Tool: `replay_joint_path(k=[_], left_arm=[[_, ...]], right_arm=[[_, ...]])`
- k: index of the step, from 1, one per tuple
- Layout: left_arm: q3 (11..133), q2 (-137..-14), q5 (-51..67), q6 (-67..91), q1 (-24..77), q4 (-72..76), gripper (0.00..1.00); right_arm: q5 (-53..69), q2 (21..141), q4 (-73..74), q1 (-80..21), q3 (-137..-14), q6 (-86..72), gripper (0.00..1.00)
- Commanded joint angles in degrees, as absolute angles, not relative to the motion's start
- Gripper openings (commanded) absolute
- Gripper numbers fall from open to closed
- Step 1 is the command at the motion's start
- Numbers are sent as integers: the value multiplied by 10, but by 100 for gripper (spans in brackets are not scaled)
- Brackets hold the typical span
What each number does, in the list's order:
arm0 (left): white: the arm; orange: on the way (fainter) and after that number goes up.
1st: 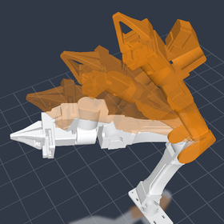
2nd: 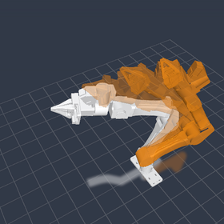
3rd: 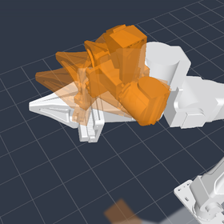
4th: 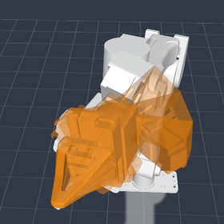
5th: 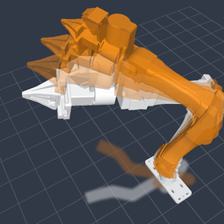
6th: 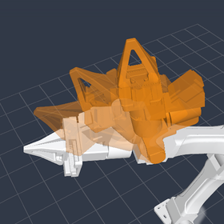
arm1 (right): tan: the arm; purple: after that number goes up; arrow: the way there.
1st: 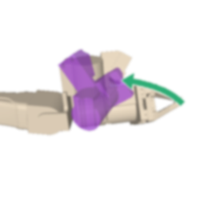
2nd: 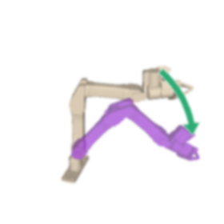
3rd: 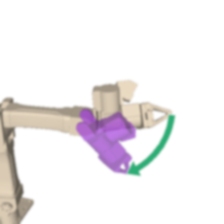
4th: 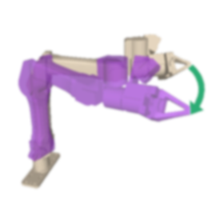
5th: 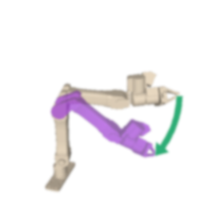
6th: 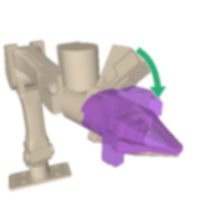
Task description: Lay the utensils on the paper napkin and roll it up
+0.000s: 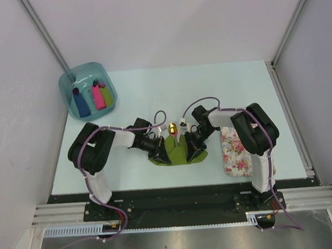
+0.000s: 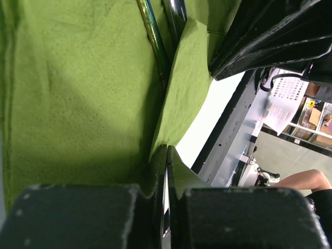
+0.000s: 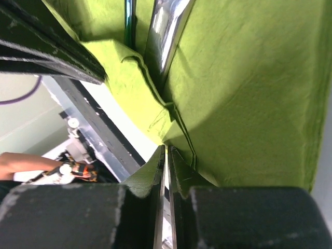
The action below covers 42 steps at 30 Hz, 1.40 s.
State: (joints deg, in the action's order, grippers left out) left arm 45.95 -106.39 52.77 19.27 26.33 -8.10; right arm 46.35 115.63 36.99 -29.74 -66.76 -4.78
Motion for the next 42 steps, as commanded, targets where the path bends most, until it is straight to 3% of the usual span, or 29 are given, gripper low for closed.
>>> replay_joint_path(k=[1,14,26,36,42], left_arm=[[442,-1062,487,181,257,-89,3],[436,-1059,486,192,257,-76,0],[419,-1038,498,208,257,-38,0],[411,-1037,495,213,257,-22,0],[417,-1042,496,214,257,-25,0]], right_arm=[[381,1136,402,-295,-662,-1,11],[369,1102,446,-273,-633,33,15],[507,1052,364,-261,-673,-54,23],[430,1137,361,-288,-685,-42,20],[394,1113,380,-266,-679,-28,21]])
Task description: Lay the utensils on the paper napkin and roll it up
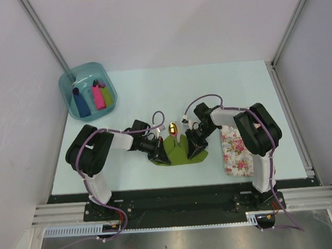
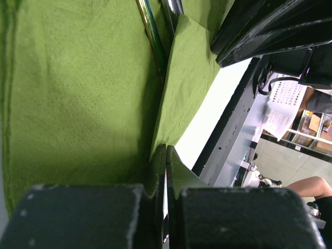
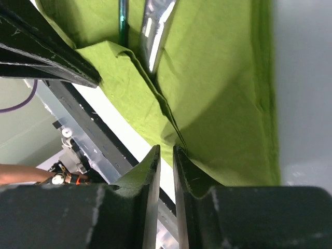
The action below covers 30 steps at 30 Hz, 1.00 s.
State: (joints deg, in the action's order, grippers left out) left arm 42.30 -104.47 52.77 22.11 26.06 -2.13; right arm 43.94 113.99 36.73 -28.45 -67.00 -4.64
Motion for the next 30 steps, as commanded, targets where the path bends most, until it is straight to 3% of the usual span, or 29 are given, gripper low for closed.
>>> replay_joint_path(k=[1,4,8,11,18,30], left_arm=[[417,-1039,497,213,257,-27,0],[415,-1037,495,213,257,-23,0],[412,-1040,490,214,257,-16,0],[411,-1039,492,218,257,-13,0],[413,-1039,492,217,258,-14,0],[412,-1040,490,221,258,-7,0]], right_arm=[[391,1103,385,-261,-679,-28,22],[384,1065,396,-239,-680,-23,28],[357,1046,421,-211,-681,-10,52],[334,1038,425,-186,-673,-9,63],[308,1058,443,-173,-667,-4,70],[496,1150,445,-197,-666,-11,65]])
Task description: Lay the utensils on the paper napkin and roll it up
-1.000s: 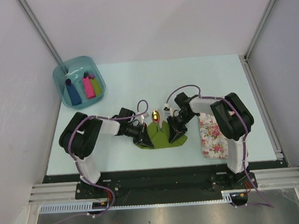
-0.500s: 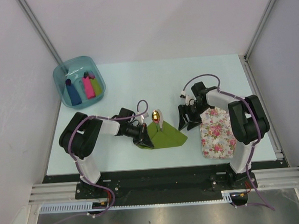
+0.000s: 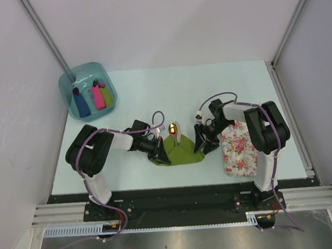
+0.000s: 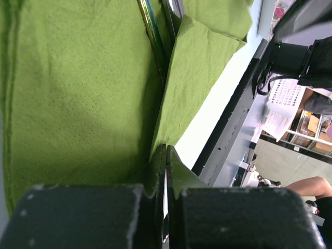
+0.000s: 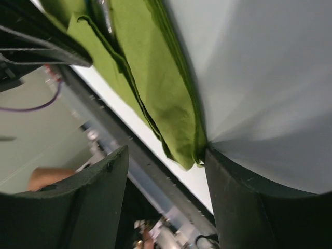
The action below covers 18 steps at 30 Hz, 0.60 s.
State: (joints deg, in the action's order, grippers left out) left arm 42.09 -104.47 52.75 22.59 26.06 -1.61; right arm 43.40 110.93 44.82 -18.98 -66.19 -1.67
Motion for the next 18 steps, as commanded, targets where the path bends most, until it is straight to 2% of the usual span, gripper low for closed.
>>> replay_joint_path(k=[1,9,15,18], left_arm=[[412,-1040,491,221,258,-7,0],[416,-1043,491,221,258,-8,0],[417,-1044,491,221,258,-8,0],[417,-1044,490,221,258,-7,0]], right_arm=[[512,1150,444,-198,-669,-13,63],[577,1106,412,-160,-652,-40,54],[665,1102,415,-142,-636,-42,54],[659,1109,417,-147,-634,-40,54]])
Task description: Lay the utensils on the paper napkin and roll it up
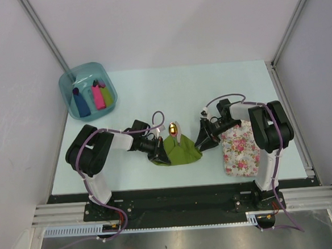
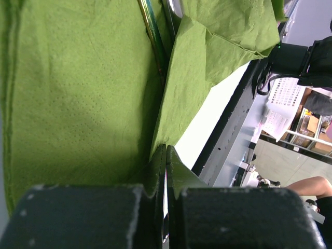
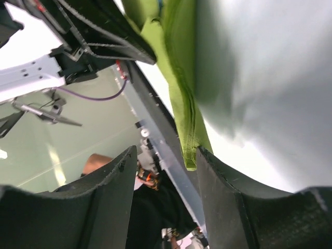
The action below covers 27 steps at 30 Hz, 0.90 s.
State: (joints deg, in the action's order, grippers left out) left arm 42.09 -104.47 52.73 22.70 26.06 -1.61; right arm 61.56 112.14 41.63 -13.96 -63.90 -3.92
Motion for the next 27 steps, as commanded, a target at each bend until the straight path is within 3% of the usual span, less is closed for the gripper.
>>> replay_joint_path(k=[1,12,20,27], left_arm=[[417,-1043,490,221,258,-6,0],[417,-1040,490,220,258,-9,0],[418,-1043,492,220,258,-8,0],[420,-1049,494,224,258,-3,0]], right_arm=[[657,1114,420,-149,-634,-39,53],[472,1096,455,-151,-637,-16,52],[440,1079,432,-163,-608,-47,70],[482,1117,412,-171,-617,-75,70]])
